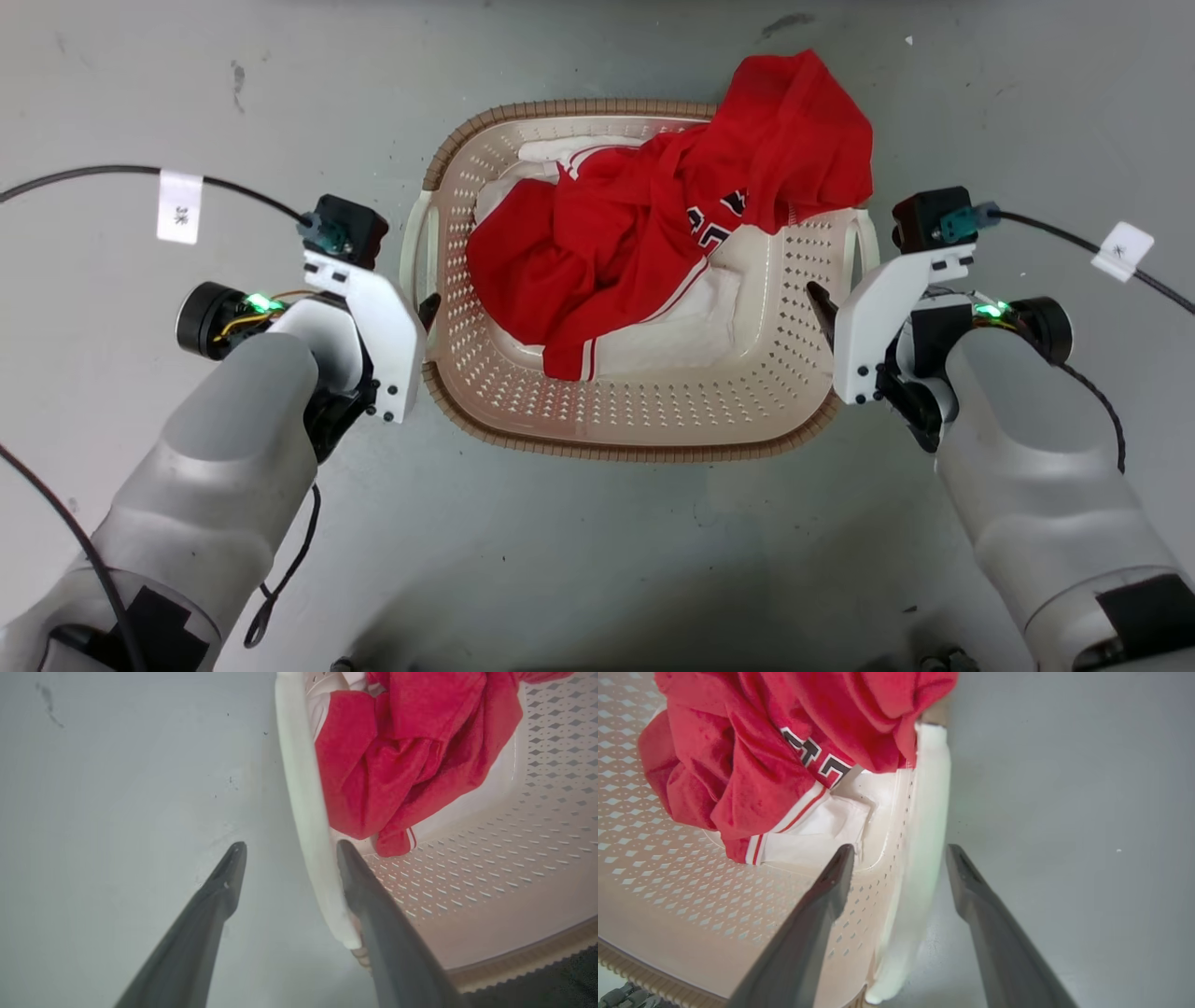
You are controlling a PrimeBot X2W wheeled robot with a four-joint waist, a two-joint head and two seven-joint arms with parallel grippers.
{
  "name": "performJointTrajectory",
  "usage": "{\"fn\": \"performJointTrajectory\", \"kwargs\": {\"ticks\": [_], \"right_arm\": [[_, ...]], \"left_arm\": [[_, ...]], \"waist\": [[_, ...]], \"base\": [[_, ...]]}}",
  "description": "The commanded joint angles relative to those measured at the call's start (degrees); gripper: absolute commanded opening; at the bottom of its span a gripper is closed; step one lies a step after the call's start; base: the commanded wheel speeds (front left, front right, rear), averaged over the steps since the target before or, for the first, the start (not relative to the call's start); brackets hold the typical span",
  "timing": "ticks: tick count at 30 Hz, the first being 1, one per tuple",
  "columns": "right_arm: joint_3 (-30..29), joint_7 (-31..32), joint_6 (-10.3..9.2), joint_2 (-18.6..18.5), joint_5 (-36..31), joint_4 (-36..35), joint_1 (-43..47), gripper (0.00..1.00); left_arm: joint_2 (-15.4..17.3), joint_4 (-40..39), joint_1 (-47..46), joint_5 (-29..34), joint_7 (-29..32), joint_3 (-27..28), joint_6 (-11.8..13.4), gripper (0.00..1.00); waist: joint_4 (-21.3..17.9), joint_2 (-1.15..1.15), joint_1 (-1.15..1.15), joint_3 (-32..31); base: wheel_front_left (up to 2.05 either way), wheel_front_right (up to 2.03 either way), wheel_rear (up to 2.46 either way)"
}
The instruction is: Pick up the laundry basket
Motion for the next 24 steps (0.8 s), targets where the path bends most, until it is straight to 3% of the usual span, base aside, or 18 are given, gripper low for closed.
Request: {"fn": "performJointTrajectory", "kwargs": {"ticks": [1,11,23,24], "right_arm": [[0.37,0.35,-0.02,-0.05,-0.10,1.61,-2.16,1.00],[2.01,1.09,-0.02,-0.05,0.88,7.38,-6.97,1.00],[4.26,-0.25,-0.02,-0.05,2.90,9.78,-8.62,0.99],[4.38,-0.29,-0.02,-0.05,2.97,9.88,-8.78,0.82]], "left_arm": [[0.65,-0.26,-1.44,-1.81,1.79,-1.97,-0.02,1.00],[2.27,0.04,-5.64,-8.77,5.18,-9.93,0.03,1.00],[1.87,1.95,-7.98,-14.57,4.35,-16.84,0.03,0.99],[1.77,1.77,-7.98,-15.33,4.63,-17.16,0.03,0.22]], "waist": [[0.24,0.00,-0.01,0.89],[0.57,0.00,-0.01,3.29],[1.02,0.00,-0.01,4.25],[1.06,0.00,-0.01,4.31]], "base": [[0.00,0.00,0.00],[0.00,0.00,0.00],[0.00,0.00,0.00],[0.00,0.00,0.00]]}}
